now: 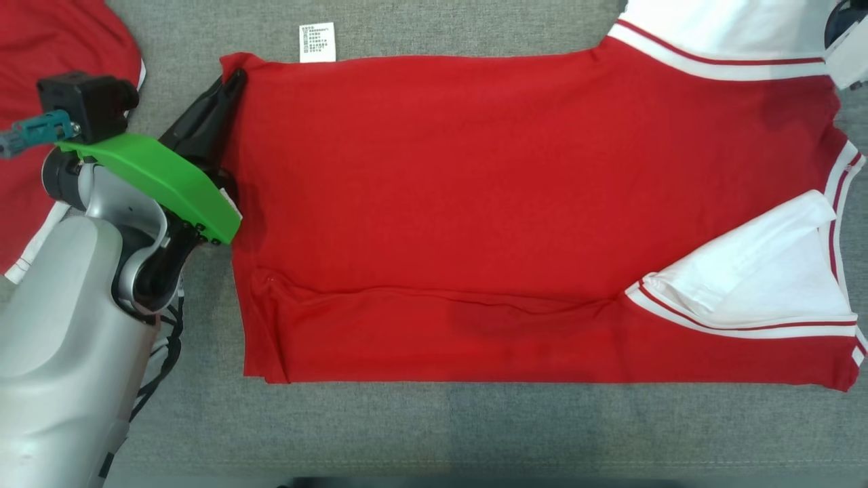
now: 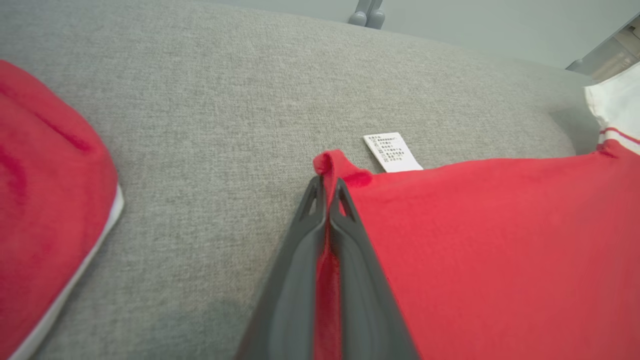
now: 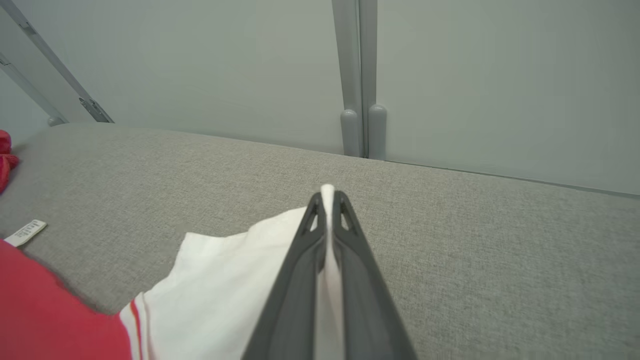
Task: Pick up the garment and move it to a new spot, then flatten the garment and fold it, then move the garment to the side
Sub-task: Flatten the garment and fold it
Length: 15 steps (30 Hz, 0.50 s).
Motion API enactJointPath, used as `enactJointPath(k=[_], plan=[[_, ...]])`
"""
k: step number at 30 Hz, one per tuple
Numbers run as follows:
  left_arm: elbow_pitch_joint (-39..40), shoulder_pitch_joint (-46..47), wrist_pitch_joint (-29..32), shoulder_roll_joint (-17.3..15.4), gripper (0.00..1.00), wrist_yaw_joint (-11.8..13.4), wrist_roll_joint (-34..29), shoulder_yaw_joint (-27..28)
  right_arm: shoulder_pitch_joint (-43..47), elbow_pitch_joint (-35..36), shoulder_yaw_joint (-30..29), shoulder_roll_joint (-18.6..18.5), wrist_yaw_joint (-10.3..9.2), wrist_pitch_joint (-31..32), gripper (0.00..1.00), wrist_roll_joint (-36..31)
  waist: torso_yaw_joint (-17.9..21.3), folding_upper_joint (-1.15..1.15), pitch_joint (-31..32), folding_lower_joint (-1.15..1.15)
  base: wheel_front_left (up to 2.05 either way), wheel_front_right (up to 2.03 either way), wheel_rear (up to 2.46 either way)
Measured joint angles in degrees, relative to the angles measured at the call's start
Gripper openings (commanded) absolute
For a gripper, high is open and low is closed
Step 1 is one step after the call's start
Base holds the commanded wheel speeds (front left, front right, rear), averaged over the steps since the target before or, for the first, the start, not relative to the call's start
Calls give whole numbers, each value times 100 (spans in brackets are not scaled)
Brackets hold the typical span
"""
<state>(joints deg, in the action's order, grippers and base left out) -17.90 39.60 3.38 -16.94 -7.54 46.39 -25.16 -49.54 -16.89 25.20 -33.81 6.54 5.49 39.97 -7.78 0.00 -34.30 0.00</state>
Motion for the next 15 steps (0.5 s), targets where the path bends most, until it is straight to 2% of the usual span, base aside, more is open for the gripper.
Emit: enactJointPath(k=[15], plan=[[-31,-399,-402,0,0,0,244,-145,550,468,102,-66,49,-376,0,229,55,0,380,0,0,0,0]])
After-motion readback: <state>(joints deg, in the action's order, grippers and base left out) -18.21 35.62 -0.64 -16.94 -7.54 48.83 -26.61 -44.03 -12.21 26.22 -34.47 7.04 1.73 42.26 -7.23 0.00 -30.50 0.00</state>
